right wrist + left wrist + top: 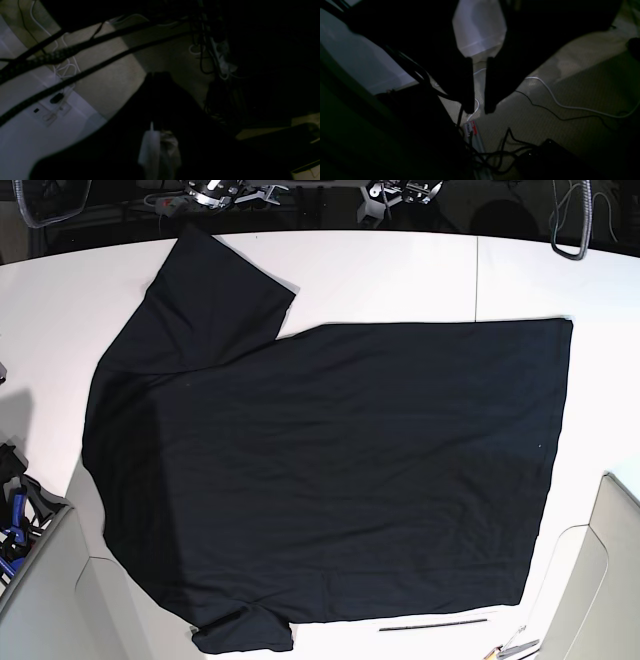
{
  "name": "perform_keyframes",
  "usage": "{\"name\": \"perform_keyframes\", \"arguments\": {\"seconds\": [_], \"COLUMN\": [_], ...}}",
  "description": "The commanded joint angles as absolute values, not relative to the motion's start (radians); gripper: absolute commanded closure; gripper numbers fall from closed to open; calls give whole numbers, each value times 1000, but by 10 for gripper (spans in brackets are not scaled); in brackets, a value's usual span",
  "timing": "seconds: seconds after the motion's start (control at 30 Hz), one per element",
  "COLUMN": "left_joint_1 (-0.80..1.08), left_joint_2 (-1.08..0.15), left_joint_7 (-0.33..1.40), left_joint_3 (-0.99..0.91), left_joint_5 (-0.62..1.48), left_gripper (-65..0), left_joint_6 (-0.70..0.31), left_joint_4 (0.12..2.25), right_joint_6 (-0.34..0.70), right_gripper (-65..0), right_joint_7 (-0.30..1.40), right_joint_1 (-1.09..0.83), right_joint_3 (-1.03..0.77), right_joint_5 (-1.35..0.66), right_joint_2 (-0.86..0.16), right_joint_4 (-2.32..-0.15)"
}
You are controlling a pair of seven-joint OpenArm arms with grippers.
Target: Fold the T-shirt properly
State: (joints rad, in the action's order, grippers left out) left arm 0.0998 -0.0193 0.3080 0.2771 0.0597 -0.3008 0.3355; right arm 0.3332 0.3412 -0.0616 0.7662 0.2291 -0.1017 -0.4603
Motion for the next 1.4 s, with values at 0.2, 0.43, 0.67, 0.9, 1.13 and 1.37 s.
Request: {"name": "perform_keyframes", "arguments": {"seconds": [0.2, 0.43, 0.67, 0.9, 1.13, 1.37], "left_joint_1": [104, 102, 102, 103, 104, 109], "left_joint_2": [-17, -17, -28, -28, -31, -36], "left_joint_7": [342, 341, 340, 340, 367, 426], "left_joint_3": [276, 276, 276, 276, 276, 276], "left_joint_5": [59, 60, 118, 145, 107, 44], "left_gripper": [-84, -84, -84, -84, -84, -84], "left_joint_6": [-311, -311, -311, -311, -311, -311], "left_joint_4": [340, 375, 407, 407, 407, 408], "right_joint_6": [344, 344, 345, 345, 345, 344], "right_gripper": [0, 0, 0, 0, 0, 0], "right_joint_7": [336, 336, 333, 333, 333, 341], "right_joint_1": [-61, -61, -61, -60, -58, -62], "right_joint_3": [765, 765, 765, 765, 765, 765], "right_joint_5": [228, 228, 228, 228, 228, 228], "right_joint_2": [-99, -96, -97, -99, -99, -108], "right_joint_4": [-469, -469, -469, -469, -469, -469]}}
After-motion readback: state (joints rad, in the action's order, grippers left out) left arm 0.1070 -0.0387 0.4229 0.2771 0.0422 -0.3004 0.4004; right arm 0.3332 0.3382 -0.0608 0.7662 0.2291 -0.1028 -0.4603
